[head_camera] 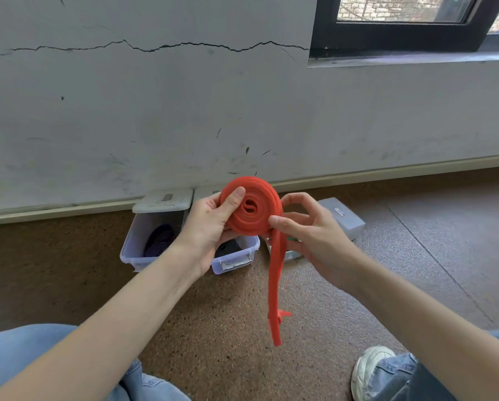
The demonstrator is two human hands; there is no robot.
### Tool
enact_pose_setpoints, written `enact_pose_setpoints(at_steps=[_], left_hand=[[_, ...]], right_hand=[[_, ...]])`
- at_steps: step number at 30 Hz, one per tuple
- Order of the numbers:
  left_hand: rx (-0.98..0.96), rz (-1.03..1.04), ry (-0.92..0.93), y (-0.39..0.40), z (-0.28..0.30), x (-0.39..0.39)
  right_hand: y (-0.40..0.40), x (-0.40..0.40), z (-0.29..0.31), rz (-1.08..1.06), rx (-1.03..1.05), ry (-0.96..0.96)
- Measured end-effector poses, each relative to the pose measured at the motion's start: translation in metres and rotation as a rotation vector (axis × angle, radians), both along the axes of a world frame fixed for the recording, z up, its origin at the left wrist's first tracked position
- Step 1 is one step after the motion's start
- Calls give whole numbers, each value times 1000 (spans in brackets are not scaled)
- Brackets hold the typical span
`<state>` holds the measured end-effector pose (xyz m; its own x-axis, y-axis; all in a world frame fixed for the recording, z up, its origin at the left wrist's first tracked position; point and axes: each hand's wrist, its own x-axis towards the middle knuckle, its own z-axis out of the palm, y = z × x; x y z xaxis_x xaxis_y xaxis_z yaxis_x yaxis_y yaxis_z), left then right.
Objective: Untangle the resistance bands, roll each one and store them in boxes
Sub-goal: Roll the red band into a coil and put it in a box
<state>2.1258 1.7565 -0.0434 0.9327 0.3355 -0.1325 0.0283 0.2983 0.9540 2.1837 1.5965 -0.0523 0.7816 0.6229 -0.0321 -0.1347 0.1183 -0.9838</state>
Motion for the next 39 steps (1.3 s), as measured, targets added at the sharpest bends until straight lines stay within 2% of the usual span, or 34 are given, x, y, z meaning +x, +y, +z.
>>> enact_pose_setpoints(at_steps=[4, 8, 10, 13, 16, 23, 27, 32, 35, 37, 39], left_hand=[[25, -181, 29, 6, -2, -2], [375, -313, 52, 18, 3, -4], [502, -290, 53, 10, 0, -6], [420, -139, 35, 2, -3, -8], [326, -149, 38, 2, 0, -8], [361, -94, 30, -1, 1, -5], [380, -44, 6, -1, -2, -3], [280, 111, -50, 0, 1, 1], [306, 173, -120, -3, 1, 3], [348, 101, -132, 0, 2, 2], [457, -97, -53, 8, 4, 1]], right_hand=[[-8, 9, 3, -116, -159, -143], [-14, 11, 13, 63, -311, -274], [-13, 8, 12, 116, -317, -276], [-12, 7, 14, 101, -262, -270], [-13, 7, 14, 77, -203, -253], [-10, 7, 11, -17, -190, -265], [-4, 3, 13, -33, -223, -400], [1, -4, 6, 30, -102, -216], [2, -7, 5, 18, 12, -70], [-2, -3, 10, -1, -21, -96], [-6, 3, 15, -17, -153, -261]])
